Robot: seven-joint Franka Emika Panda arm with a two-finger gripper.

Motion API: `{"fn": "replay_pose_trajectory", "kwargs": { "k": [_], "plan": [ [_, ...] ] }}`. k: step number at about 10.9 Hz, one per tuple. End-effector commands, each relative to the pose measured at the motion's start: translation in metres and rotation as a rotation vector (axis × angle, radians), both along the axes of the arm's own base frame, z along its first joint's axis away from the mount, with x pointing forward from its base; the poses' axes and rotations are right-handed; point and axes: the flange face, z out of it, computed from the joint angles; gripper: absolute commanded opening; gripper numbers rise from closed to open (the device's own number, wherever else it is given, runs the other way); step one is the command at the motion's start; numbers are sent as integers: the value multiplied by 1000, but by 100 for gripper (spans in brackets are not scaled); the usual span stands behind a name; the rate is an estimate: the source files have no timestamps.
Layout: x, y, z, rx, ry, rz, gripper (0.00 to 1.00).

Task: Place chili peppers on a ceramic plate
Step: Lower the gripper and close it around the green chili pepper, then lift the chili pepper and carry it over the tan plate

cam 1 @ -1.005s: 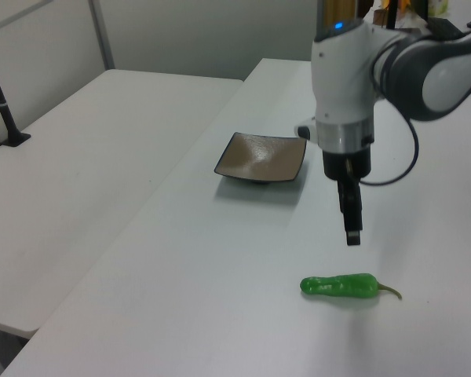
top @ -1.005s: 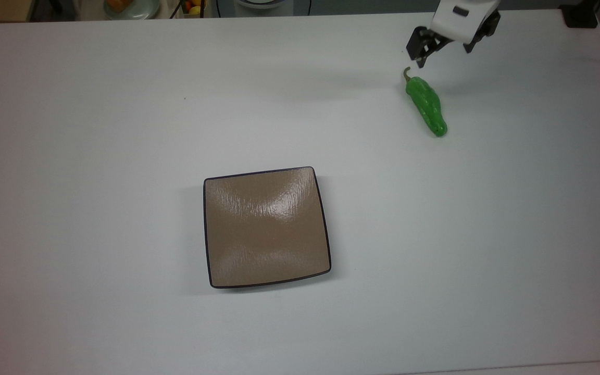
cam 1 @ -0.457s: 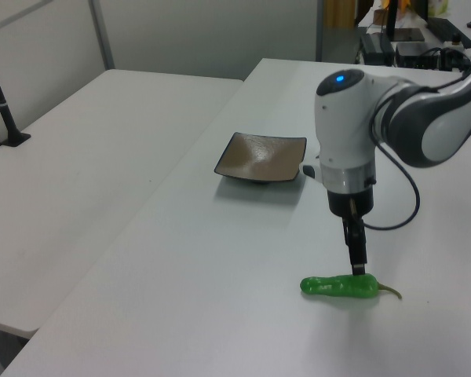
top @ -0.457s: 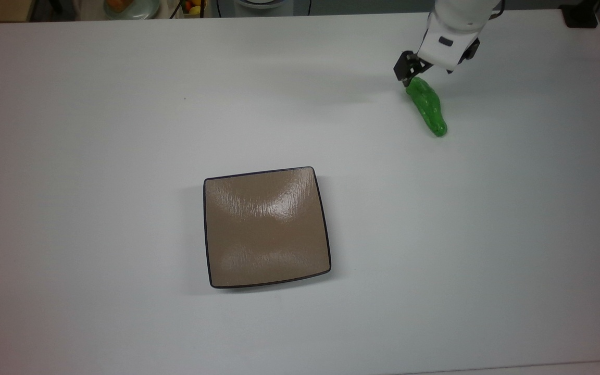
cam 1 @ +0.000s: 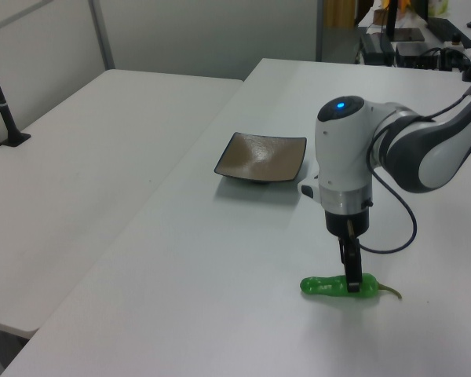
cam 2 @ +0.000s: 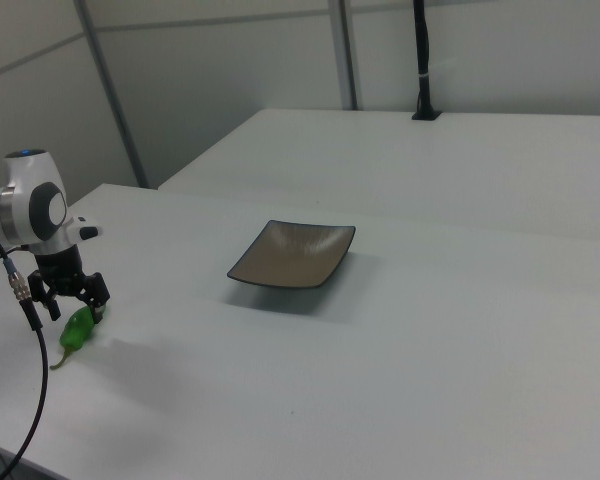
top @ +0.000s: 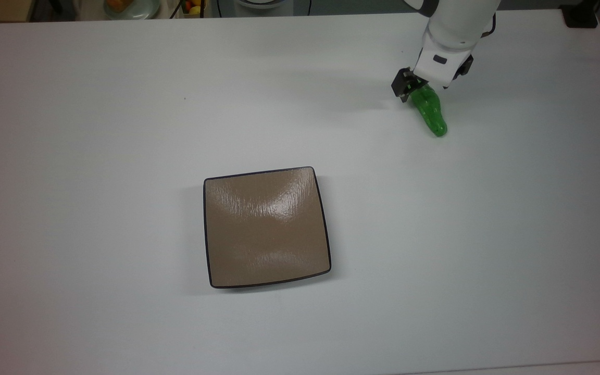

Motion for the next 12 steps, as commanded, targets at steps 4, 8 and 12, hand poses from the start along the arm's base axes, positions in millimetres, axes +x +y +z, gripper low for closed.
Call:
{"fn": "replay_pose_trajectory", "kwargs": {
  "k": [4,8,12],
  "plan": [
    [-14,7,-26,-33,-32,44,78],
    [-13,7,-25,-29,-35,51,41],
    [-7,1,-9,-32,-46,39,7]
  ]
}}
